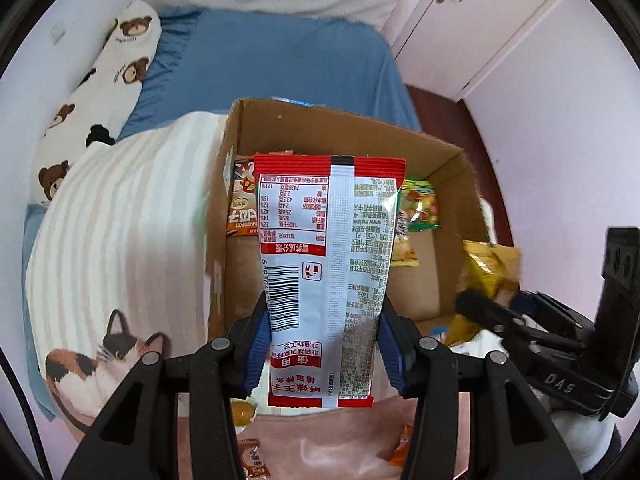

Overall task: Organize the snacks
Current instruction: 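Carry both packets into the cardboard box and open both tools, then move both tools back down toward the snacks on the floor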

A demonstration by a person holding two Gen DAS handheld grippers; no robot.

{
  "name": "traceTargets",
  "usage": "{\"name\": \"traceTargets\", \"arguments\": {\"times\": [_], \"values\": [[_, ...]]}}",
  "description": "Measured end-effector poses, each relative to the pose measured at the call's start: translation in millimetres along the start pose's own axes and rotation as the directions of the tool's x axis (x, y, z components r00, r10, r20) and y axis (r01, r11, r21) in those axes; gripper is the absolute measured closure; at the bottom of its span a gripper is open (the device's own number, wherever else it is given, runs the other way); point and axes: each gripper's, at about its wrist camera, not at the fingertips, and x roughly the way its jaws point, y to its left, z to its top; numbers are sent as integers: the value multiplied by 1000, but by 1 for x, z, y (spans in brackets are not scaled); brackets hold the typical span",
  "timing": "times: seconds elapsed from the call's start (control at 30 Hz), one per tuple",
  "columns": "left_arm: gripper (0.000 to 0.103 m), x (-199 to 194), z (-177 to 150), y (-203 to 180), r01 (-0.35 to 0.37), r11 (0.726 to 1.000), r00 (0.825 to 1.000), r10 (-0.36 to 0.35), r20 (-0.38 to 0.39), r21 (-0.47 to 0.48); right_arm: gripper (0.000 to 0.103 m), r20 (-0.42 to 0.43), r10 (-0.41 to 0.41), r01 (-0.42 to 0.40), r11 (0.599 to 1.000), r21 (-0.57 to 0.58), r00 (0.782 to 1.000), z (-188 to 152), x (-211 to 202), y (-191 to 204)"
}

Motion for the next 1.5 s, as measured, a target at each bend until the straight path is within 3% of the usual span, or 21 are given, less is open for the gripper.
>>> {"name": "traceTargets", "arguments": {"times": [0.2, 0.37, 0.43, 0.53, 0.67, 0.73, 0.8, 1.0, 1.23, 1.5], "values": [[56, 56, 19, -2, -84, 996, 993, 85, -82, 22, 45, -68, -102, 106, 993, 58, 993, 11, 26, -49], [55, 93, 23, -3, -89, 996, 986, 91, -142, 22, 44, -135, -136, 149, 984, 93, 981, 10, 56, -78], [53, 101, 23, -1, -98, 995, 984, 99, -147, 16, 34, -177, -150, 171, 979, 111, 973, 8, 68, -88], [39, 111, 20, 4, -92, 996, 982, 89, -166, -10, 16, -211, -166, 194, 974, 119, 963, 6, 78, -96], [35, 113, 23, 7, -94, 995, 983, 91, -159, -15, 13, -216, -180, 204, 975, 90, 960, 6, 83, -94], [21, 112, 23, 6, -91, 996, 984, 87, -156, -21, 12, -210, -190, 211, 974, 82, 959, 6, 83, -93], [11, 109, 23, 5, -90, 996, 986, 85, -143, -24, 10, -203, -192, 213, 973, 85, 960, 7, 81, -88], [10, 92, 17, 5, -93, 995, 991, 90, -102, -27, 9, -146, -222, 235, 968, 82, 964, 5, 65, -80], [10, 49, -4, 0, -120, 992, 991, 122, 61, -40, 8, -12, -247, 247, 966, 81, 969, -4, 25, -68], [10, -2, -51, -25, -158, 987, 967, 151, 206, 20, 7, 151, -331, 327, 944, 49, 932, -34, -29, -41]]}}
